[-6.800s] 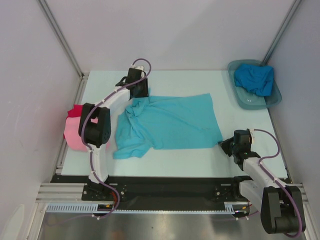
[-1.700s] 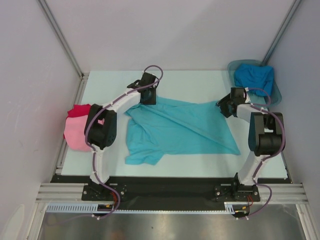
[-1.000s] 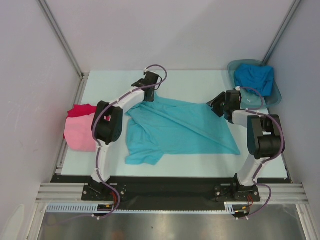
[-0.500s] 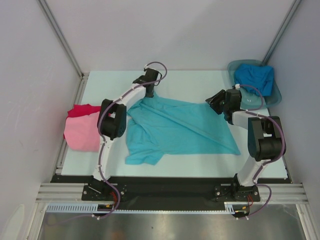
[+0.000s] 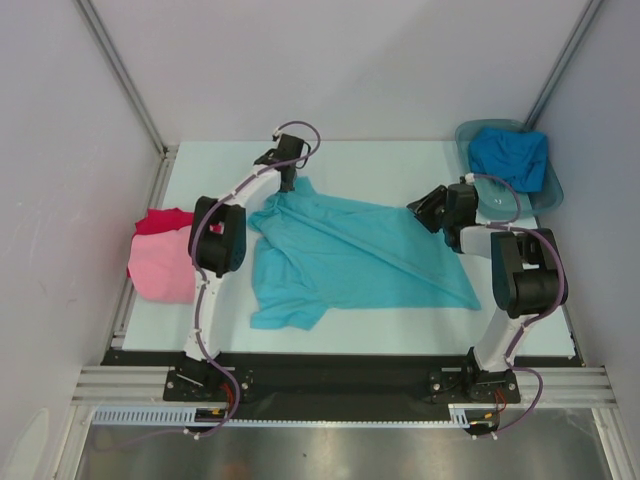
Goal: Fold and stack the t-shirts
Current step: Flatten the tshirt out
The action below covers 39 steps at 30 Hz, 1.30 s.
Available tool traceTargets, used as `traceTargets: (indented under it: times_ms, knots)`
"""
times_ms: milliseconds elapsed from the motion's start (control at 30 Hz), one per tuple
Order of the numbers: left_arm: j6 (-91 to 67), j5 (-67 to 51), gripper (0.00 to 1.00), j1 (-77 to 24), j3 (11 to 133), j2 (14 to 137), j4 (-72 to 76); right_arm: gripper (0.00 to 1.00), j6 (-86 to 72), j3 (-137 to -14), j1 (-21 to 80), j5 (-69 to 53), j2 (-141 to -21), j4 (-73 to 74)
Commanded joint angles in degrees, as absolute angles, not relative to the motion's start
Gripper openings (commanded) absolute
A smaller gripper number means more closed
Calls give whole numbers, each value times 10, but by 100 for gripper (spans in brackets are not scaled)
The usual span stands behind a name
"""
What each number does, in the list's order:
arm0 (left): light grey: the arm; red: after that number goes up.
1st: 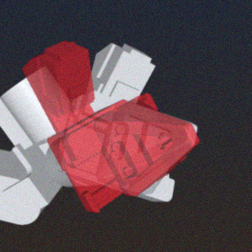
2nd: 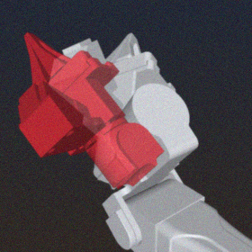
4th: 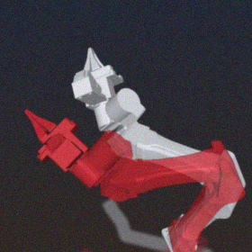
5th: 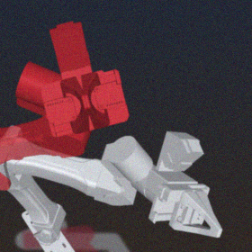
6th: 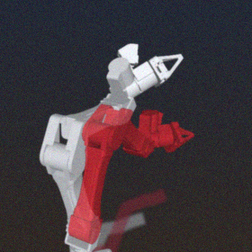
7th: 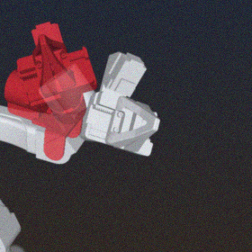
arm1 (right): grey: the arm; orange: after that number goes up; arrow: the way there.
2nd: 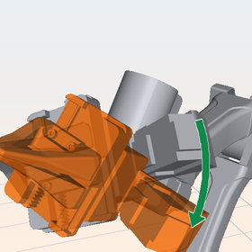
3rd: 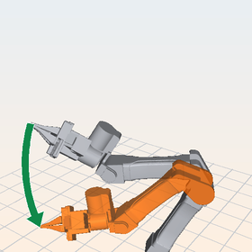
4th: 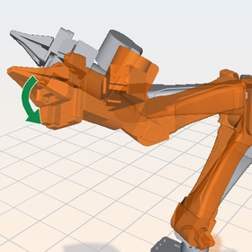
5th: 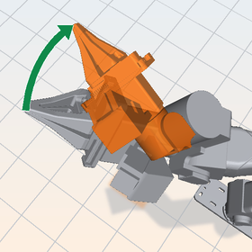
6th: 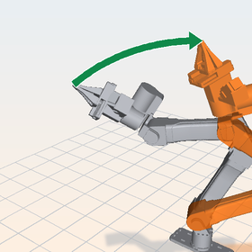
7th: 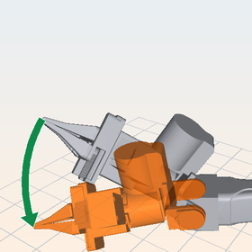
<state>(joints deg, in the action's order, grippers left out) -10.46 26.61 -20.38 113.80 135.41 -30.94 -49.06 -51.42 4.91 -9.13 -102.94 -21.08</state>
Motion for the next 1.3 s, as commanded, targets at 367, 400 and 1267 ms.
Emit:
traceTargets:
  times_ms: [367,400,1267]
  knots:
    - [-138,383,0,-171,1066,1267,-267,43,-499,-471,52,-91,-1016,-270]
    - [-146,388,0,-160,1065,1266,-269,43,-498,-469,51,-91,-1015,-272]
    - [-205,230,43,-134,1047,1231,-295,41,-499,-425,51,-106,-980,-315]
